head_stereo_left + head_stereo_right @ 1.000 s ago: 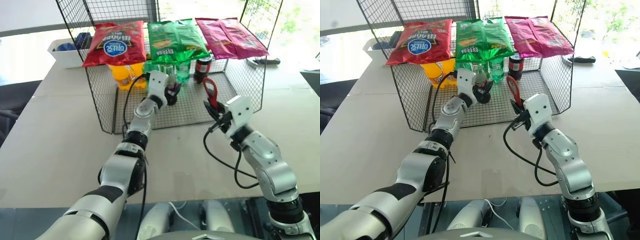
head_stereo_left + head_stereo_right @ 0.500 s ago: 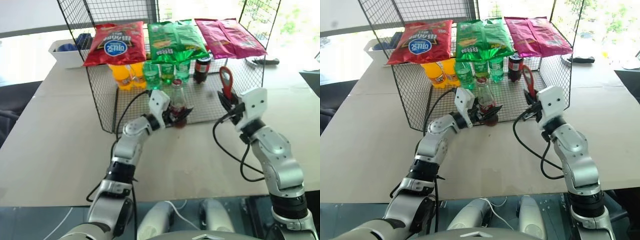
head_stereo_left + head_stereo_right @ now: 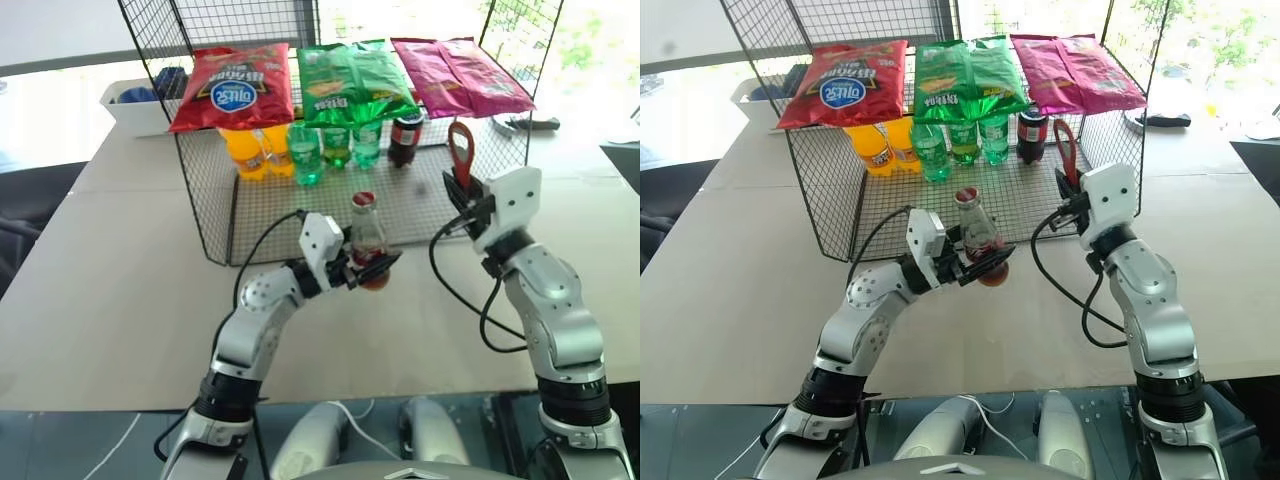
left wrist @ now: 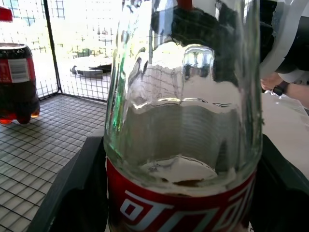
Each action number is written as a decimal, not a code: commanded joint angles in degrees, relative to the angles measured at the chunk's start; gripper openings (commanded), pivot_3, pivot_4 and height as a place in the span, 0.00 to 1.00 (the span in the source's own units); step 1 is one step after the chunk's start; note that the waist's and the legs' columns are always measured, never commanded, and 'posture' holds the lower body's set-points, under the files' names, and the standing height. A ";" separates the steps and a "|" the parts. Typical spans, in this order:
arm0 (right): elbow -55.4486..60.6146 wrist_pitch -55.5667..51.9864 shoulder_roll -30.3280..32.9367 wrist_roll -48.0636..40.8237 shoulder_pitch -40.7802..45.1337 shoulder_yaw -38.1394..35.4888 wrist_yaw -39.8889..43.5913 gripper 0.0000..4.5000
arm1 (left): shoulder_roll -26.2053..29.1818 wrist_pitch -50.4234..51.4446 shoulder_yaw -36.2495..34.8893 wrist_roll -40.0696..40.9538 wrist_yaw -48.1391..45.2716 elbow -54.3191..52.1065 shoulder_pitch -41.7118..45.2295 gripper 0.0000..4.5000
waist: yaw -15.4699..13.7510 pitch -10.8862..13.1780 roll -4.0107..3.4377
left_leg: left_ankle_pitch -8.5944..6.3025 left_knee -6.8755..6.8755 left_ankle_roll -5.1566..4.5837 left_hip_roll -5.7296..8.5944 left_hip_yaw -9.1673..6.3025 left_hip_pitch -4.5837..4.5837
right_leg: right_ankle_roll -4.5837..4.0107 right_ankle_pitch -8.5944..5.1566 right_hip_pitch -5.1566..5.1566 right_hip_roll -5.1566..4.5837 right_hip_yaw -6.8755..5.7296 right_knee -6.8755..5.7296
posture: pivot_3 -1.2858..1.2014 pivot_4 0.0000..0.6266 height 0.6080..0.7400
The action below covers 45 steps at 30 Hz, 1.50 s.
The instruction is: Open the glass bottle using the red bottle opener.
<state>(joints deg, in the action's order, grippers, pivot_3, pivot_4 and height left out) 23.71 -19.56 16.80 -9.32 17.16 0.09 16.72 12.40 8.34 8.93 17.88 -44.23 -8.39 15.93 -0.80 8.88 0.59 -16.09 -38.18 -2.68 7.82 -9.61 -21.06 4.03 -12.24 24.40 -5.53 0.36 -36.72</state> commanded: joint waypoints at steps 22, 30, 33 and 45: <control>1.01 1.52 -0.45 0.42 1.30 -0.02 0.47 0.00 | -1.55 -10.67 -1.42 -1.36 2.63 0.88 0.86 0.99 | 0.01 0.00 0.00 | 0.00 0.04 -0.01 -0.01 0.19 -0.01 | 0.01 0.00 0.10 0.03 0.18 -0.02 | 0.52 0.24 0.96; 0.27 1.93 -0.62 0.57 1.95 0.16 0.57 0.00 | -1.72 -9.52 -1.43 0.55 2.08 -0.44 1.95 0.99 | 0.02 0.00 0.00 | 0.00 0.04 -0.01 -0.02 0.23 0.00 | 0.01 0.00 0.11 0.03 0.21 -0.02 | 0.52 0.24 0.96; 0.21 2.10 -0.69 0.64 1.96 0.36 0.60 0.00 | -1.41 -9.23 -0.91 0.52 1.75 -0.55 1.57 0.99 | 0.01 0.00 0.00 | 0.00 0.05 -0.01 -0.02 0.23 0.00 | 0.01 0.00 0.11 0.04 0.21 -0.03 | 0.52 0.24 0.96; 0.21 2.77 -0.08 1.74 1.50 1.45 1.51 0.00 | -1.38 -8.72 -0.44 1.63 1.19 -1.15 1.80 0.88 | 0.02 0.00 0.00 | 0.00 0.05 -0.01 -0.02 0.24 0.00 | 0.01 0.00 0.11 0.05 0.23 -0.02 | 0.52 0.24 0.96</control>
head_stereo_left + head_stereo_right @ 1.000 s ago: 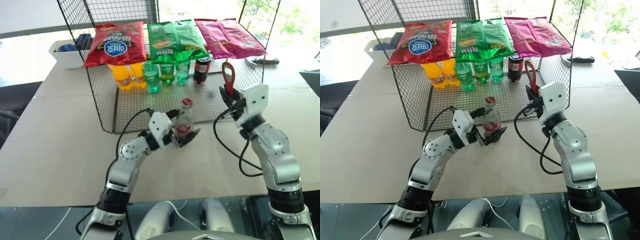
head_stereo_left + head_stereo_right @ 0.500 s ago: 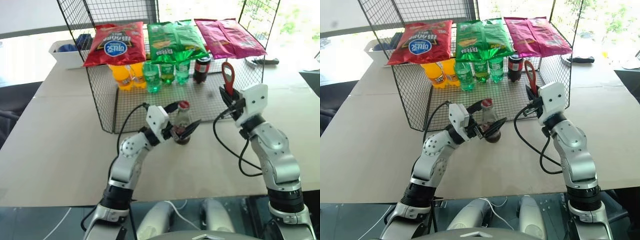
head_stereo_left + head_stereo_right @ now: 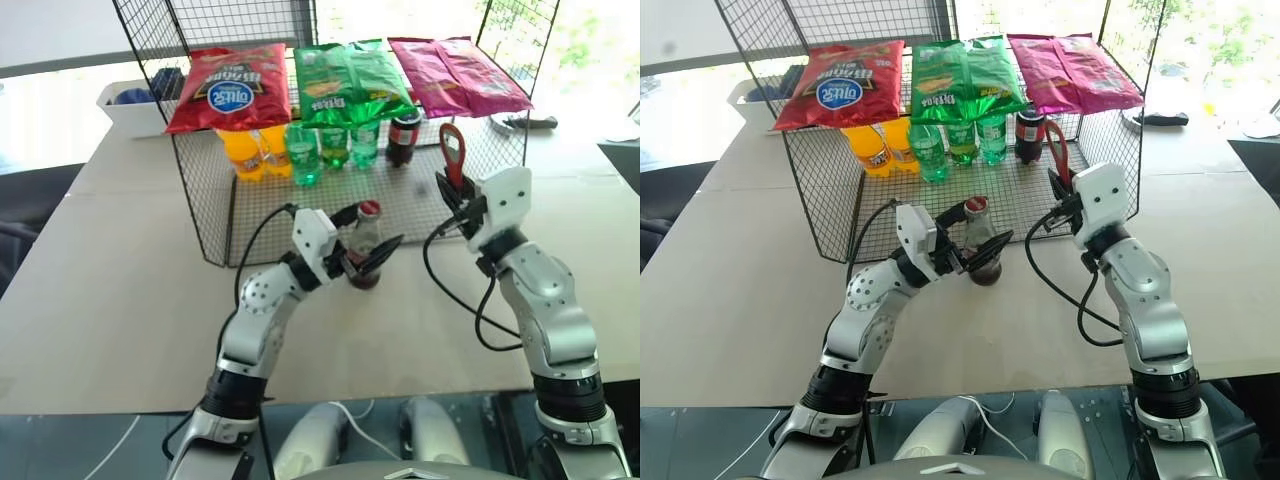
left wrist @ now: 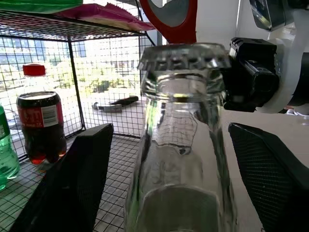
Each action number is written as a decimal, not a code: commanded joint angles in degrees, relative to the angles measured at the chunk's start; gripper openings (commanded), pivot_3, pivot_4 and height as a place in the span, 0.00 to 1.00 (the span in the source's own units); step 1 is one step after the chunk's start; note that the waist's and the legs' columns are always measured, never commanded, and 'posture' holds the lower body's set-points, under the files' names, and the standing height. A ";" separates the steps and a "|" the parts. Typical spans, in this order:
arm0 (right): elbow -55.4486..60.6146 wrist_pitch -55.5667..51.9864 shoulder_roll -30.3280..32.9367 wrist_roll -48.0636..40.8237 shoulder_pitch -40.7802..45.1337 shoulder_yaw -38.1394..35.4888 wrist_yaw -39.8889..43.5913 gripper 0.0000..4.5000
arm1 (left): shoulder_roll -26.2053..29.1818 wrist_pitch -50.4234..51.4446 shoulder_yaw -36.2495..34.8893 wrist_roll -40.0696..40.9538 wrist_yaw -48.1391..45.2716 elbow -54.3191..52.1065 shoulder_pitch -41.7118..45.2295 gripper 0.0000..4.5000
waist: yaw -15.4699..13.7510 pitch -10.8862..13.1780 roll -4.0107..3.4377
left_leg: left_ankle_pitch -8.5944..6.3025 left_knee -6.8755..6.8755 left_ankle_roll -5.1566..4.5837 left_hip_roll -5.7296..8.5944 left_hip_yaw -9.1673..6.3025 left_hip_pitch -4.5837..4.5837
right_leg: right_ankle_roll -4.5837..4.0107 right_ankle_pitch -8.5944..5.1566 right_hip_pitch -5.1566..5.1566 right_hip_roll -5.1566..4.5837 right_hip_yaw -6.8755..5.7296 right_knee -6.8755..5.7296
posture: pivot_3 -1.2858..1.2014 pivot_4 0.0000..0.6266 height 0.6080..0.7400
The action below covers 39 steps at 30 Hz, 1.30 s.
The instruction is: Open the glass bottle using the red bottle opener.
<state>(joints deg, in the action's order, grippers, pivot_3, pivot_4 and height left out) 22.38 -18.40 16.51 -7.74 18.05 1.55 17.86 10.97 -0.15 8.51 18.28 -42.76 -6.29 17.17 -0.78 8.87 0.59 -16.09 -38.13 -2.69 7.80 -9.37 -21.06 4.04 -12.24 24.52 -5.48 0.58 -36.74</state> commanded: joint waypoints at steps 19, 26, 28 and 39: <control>1.07 2.18 -0.11 1.09 0.57 1.83 1.31 0.00 | 0.68 -0.10 -0.03 0.99 -0.02 -3.20 0.29 0.43 | -0.01 0.00 0.00 | 0.00 0.02 0.00 -0.01 0.00 0.00 | 0.00 0.00 0.01 0.01 0.01 0.00 | 0.52 0.24 0.96; 1.22 4.41 2.49 4.82 0.49 5.11 3.60 0.00 | 1.35 -0.36 0.31 -0.07 0.82 -2.98 0.09 0.35 | -0.02 -0.01 0.00 | 0.00 0.01 0.00 -0.03 0.10 0.07 | 0.00 0.00 -0.01 0.04 0.10 0.00 | 0.52 0.24 0.96; 0.69 7.91 5.10 8.95 0.38 8.20 5.08 0.00 | 1.39 -0.31 0.29 -0.07 0.99 -2.90 0.03 0.35 | -0.01 -0.01 0.01 | 0.00 0.01 0.00 -0.03 0.16 0.08 | 0.01 0.00 -0.01 0.04 0.13 0.00 | 0.52 0.24 0.96; -6.28 30.17 11.18 28.30 0.26 17.71 2.95 0.00 | 2.53 -0.15 0.54 -1.01 1.52 -2.36 -0.71 0.35 | -0.05 -0.10 0.12 | 0.00 0.02 0.01 -0.09 0.34 0.24 | 0.02 -0.01 -0.08 0.08 0.24 0.00 | 0.52 0.24 0.96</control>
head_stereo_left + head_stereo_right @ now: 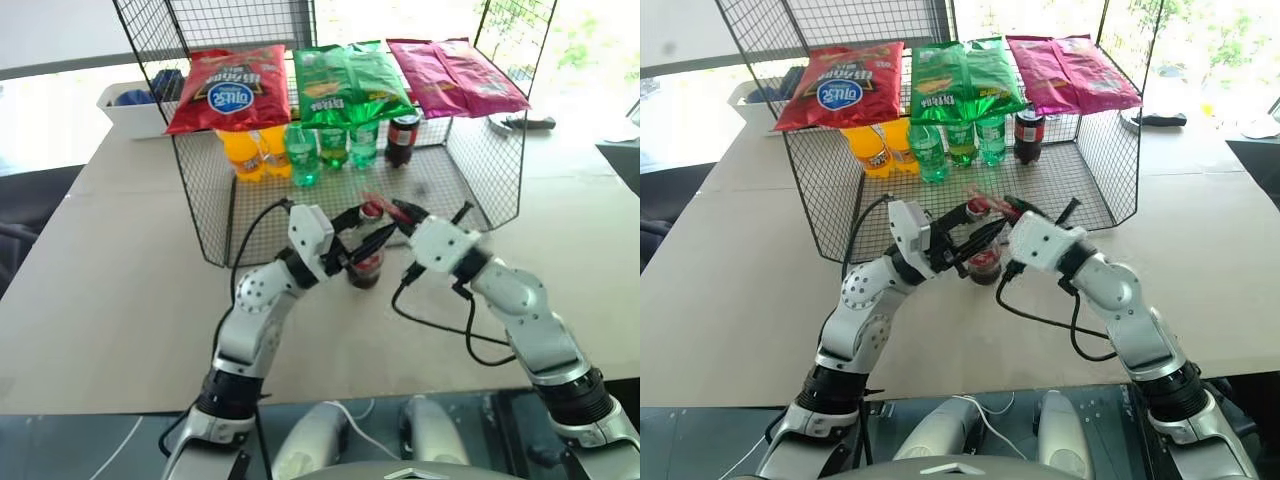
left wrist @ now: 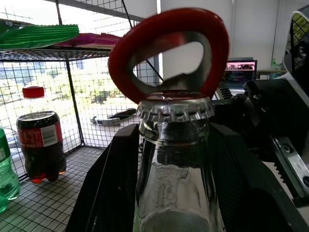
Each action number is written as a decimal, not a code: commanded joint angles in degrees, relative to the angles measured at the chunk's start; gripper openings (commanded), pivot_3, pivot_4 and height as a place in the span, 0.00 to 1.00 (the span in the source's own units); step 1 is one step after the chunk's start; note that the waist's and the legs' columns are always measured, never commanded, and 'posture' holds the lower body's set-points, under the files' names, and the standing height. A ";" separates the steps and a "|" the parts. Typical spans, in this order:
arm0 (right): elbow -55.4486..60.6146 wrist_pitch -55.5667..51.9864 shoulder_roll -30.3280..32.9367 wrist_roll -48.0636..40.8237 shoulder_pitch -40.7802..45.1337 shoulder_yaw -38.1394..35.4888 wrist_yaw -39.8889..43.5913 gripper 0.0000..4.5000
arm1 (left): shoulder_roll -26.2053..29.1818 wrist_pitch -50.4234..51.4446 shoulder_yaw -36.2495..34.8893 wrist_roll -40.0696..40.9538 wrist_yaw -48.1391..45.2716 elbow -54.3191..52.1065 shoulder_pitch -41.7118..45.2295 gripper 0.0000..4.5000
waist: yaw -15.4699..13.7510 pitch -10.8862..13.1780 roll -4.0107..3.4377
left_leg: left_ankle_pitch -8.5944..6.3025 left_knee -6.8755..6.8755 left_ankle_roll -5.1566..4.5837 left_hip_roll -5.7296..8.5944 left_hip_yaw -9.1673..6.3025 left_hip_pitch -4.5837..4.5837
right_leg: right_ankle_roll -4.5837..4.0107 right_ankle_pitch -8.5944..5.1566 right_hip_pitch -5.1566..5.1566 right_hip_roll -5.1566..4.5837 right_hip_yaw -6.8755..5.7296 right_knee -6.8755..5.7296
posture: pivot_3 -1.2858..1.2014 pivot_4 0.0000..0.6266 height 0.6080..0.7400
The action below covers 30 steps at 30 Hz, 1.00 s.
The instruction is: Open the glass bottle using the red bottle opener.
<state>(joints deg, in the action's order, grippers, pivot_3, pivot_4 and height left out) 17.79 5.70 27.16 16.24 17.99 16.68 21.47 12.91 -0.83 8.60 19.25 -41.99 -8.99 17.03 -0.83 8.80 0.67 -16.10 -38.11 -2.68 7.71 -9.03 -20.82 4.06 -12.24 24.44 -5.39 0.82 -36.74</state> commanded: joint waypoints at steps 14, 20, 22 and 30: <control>-23.17 23.40 -2.18 13.33 7.69 5.29 -7.61 0.00 | 1.00 0.56 0.38 -1.89 1.54 0.42 -0.71 0.35 | 0.13 -0.23 0.13 | 0.00 0.03 0.02 -0.28 0.26 0.39 | -0.10 0.07 -0.23 0.33 0.25 0.00 | 0.52 0.24 0.96; -28.74 27.00 -2.31 15.14 7.85 5.90 -9.21 0.00 | 0.94 0.54 0.42 -2.15 1.85 0.38 -0.70 0.35 | 0.11 -0.25 0.16 | -0.01 0.36 0.02 -0.32 0.47 0.99 | -0.10 0.06 -0.71 0.35 0.44 0.08 | 0.52 0.24 0.96; -30.21 28.15 -1.86 15.83 7.52 5.65 -10.23 0.00 | 0.95 0.54 0.45 -2.24 1.99 0.28 -0.79 0.35 | 0.12 -0.27 0.19 | -0.01 0.54 0.01 -0.34 0.54 1.11 | -0.10 0.05 -0.77 0.35 0.50 0.13 | 0.52 0.24 0.96; -32.21 30.82 -0.71 17.54 7.69 5.44 -11.99 0.00 | 0.99 0.54 0.56 -2.30 2.28 0.20 -1.02 0.35 | 0.08 -0.37 0.21 | 0.00 0.70 0.02 -0.35 0.59 1.17 | -0.10 0.06 -0.75 0.37 0.57 0.21 | 0.52 0.24 0.96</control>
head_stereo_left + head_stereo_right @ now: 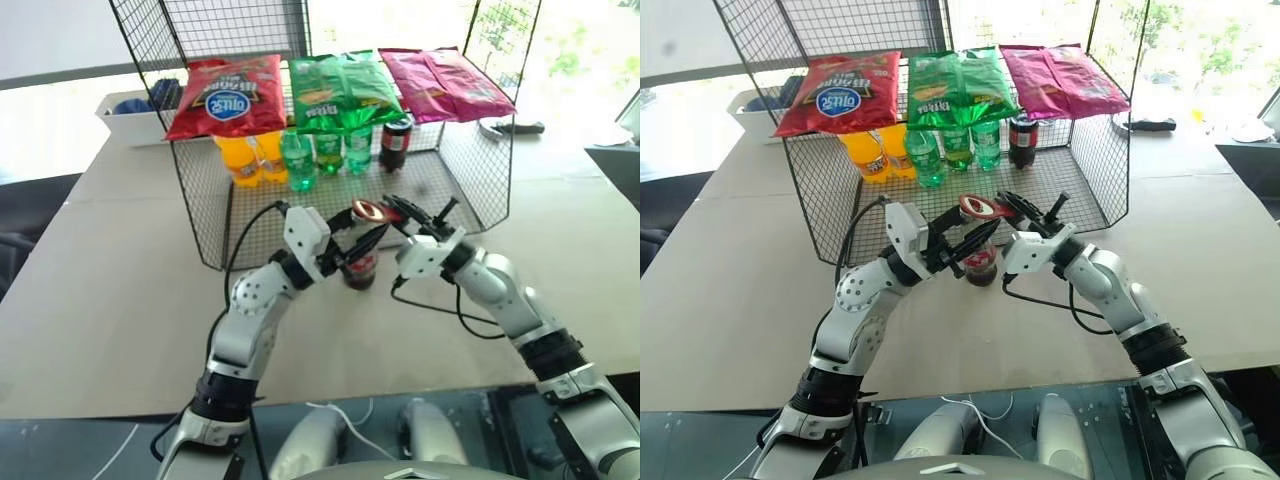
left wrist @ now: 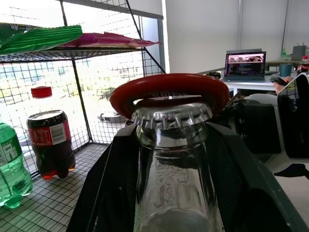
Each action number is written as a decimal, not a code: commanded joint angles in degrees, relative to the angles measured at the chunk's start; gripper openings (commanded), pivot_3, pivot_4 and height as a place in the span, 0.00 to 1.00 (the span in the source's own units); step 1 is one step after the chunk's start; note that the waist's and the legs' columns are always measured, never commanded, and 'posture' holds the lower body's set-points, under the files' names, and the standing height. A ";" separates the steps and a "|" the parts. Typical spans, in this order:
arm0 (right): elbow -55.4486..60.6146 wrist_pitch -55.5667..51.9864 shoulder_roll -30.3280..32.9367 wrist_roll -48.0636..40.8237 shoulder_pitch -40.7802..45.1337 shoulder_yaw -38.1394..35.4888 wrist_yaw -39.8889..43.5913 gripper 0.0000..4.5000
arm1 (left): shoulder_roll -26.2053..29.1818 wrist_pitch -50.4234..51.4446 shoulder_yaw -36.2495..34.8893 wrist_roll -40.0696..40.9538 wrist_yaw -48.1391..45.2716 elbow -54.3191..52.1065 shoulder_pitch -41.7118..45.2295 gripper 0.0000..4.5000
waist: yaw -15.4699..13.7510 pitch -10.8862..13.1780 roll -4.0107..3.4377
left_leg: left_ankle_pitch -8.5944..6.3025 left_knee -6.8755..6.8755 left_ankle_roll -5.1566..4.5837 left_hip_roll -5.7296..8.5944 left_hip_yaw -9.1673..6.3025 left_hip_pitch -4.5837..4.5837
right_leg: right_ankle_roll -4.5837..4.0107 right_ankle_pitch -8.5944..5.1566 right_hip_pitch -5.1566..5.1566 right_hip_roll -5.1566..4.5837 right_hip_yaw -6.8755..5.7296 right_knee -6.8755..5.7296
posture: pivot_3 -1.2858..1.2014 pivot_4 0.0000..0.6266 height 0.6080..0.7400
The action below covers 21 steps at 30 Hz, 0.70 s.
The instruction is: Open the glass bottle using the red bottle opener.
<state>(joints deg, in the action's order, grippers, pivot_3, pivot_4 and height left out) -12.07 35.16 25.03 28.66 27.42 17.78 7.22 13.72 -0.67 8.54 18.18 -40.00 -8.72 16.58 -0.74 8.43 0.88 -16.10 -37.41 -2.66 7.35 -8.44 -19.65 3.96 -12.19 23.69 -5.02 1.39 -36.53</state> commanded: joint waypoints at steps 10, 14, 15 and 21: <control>-2.55 7.10 3.55 6.22 3.58 4.71 3.38 0.00 | -0.25 0.48 0.78 -1.38 0.63 0.48 -0.39 0.35 | 0.01 0.00 0.00 | 0.00 0.02 0.00 0.00 0.01 0.00 | 0.00 0.00 0.00 0.01 0.01 0.01 | 0.52 0.24 0.96; -4.25 8.70 7.02 7.12 7.20 2.57 2.23 0.00 | -0.28 0.89 0.96 -1.63 0.73 0.96 -0.53 0.35 | -0.01 0.01 0.00 | 0.00 0.04 0.00 0.00 0.00 -0.02 | 0.00 0.00 0.01 0.01 0.00 0.06 | 0.52 0.24 0.96; -4.63 8.92 7.76 7.55 8.17 2.14 1.79 0.00 | -0.35 0.98 1.10 -1.70 0.78 1.05 -0.59 0.35 | -0.03 0.01 0.00 | 0.00 0.05 0.00 0.00 0.00 -0.04 | 0.00 0.00 0.01 0.01 0.00 0.08 | 0.52 0.24 0.96; -5.69 10.50 9.86 9.23 11.67 0.98 -0.30 0.00 | -1.18 1.49 2.31 -1.91 0.95 1.21 -0.69 0.35 | -0.17 0.02 0.02 | 0.00 0.10 -0.01 0.00 -0.03 -0.12 | 0.00 0.01 0.02 0.00 -0.04 0.26 | 0.52 0.24 0.96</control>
<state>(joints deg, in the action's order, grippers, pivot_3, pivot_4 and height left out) -17.66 44.53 33.65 35.10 37.89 18.27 6.76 12.55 -0.66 9.20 18.17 -39.42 -8.98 16.25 -0.91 8.45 0.90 -16.10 -37.31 -2.67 7.35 -8.47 -19.78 3.96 -12.18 23.71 -5.02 1.36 -36.26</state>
